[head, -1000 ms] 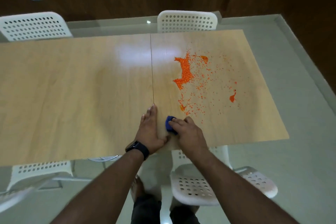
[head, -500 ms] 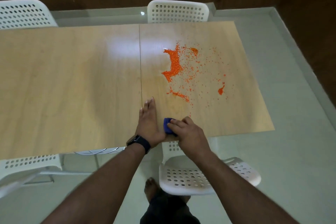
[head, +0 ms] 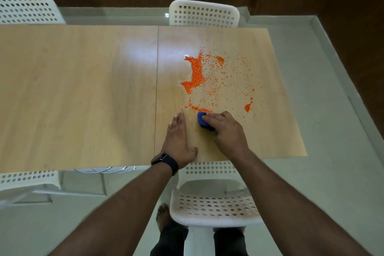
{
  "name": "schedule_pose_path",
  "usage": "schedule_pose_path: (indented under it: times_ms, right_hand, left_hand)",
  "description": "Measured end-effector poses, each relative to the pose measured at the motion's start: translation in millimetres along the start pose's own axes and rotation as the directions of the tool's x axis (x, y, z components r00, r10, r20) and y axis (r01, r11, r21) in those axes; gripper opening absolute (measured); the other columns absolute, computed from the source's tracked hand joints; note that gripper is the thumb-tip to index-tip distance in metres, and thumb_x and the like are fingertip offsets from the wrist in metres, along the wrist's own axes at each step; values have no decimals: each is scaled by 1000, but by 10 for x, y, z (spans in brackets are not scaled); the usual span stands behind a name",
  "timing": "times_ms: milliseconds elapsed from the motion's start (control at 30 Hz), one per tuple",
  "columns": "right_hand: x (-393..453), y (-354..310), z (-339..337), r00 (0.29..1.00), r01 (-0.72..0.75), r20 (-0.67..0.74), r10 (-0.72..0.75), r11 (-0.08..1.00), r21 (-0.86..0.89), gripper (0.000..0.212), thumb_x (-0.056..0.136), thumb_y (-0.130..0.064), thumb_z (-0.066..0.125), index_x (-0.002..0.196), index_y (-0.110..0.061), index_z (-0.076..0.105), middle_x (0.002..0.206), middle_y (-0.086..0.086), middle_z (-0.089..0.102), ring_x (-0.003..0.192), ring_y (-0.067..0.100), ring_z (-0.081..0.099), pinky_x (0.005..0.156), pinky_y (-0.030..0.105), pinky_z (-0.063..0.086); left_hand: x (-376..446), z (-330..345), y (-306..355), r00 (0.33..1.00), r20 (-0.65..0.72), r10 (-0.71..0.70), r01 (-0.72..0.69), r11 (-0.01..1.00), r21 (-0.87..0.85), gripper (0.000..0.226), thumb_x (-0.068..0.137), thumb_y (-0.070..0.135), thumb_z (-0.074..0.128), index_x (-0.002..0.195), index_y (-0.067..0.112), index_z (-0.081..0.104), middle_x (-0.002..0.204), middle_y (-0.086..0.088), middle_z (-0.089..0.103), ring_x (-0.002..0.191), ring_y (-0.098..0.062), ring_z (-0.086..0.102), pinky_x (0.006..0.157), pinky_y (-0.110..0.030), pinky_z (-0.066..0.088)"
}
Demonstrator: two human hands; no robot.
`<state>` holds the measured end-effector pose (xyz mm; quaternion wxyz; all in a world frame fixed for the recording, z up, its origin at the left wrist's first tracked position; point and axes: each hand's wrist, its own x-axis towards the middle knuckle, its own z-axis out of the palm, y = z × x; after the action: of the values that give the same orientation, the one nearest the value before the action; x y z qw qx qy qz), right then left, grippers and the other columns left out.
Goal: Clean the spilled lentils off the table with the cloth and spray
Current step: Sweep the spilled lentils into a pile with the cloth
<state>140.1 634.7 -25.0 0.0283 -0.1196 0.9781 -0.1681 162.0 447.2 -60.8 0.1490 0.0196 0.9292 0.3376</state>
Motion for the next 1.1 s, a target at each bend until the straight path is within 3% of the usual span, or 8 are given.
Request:
schedule_pose_path:
  times_ms: [167,233,400,567,733,867,1000,1100]
  right_hand:
    - [-638,385,80,977,211,9,-211,978,4,67,63,4,83,124,-23,76,128,-6,73,95,24,61,63,36,57]
    - [-666,561,110,967,251,43,-250,968,-13,62,65,1,85,122,-24,76,127,-8,73,95,24,61,62,36,56]
    - [-95,789,-47,969,243,56,-242,970,-16,42,88,-9,68,126,-26,74,133,-9,71,98,24,56,69,35,49]
    - [387,845,-260,962,255,111,-250,966,-35,45,94,-7,53,132,-24,70,135,-6,69,104,25,51,76,38,48]
    - [-172,1030,-359,948,315,27,-317,948,39,53,79,1,69,126,-22,74,128,-6,73,95,25,58,66,34,51]
    - [-684,1411,-223,944,327,41,-328,945,30,57,66,-1,85,117,-24,78,122,-10,75,91,21,60,61,30,53]
    - [-511,1548,-224,958,286,28,-287,958,23,50,73,-2,83,118,-23,78,124,-9,74,92,23,61,63,30,53]
    - [-80,1510,-288,979,204,16,-204,979,8,44,84,-5,72,123,-24,76,128,-7,73,97,26,59,68,37,56]
  left_hand:
    - [-21,256,186,997,-64,-50,51,999,7,135,78,44,82,163,15,-18,174,-2,-6,160,-19,-6,126,-30,-10]
    - [-32,368,280,992,-99,-82,83,996,9,135,78,49,81,163,14,-18,174,-2,-6,160,-19,-6,125,-29,-12]
    - [-70,603,585,969,-174,-174,174,985,-18,136,78,42,84,162,12,-19,174,-4,-6,160,-21,-6,126,-30,-11]
    - [-59,756,852,935,-233,-268,258,963,-73,133,76,35,84,164,14,-14,174,-5,1,160,-23,-1,128,-32,-5]
    - [-10,909,1001,943,-206,-261,249,965,-83,136,75,47,84,164,15,-15,174,-6,0,160,-21,-3,129,-34,-3]
    - [47,998,1042,953,-207,-221,219,975,-32,137,77,58,80,163,13,-16,174,-6,-3,160,-21,-7,130,-38,-4]
    - [118,1025,1133,945,-228,-236,240,971,-12,137,78,51,83,162,10,-17,173,-9,-2,160,-23,-7,130,-39,-5]
    - [139,1036,1186,948,-215,-235,238,971,-13,135,79,43,83,161,10,-20,174,-7,-6,160,-22,-11,129,-36,-8]
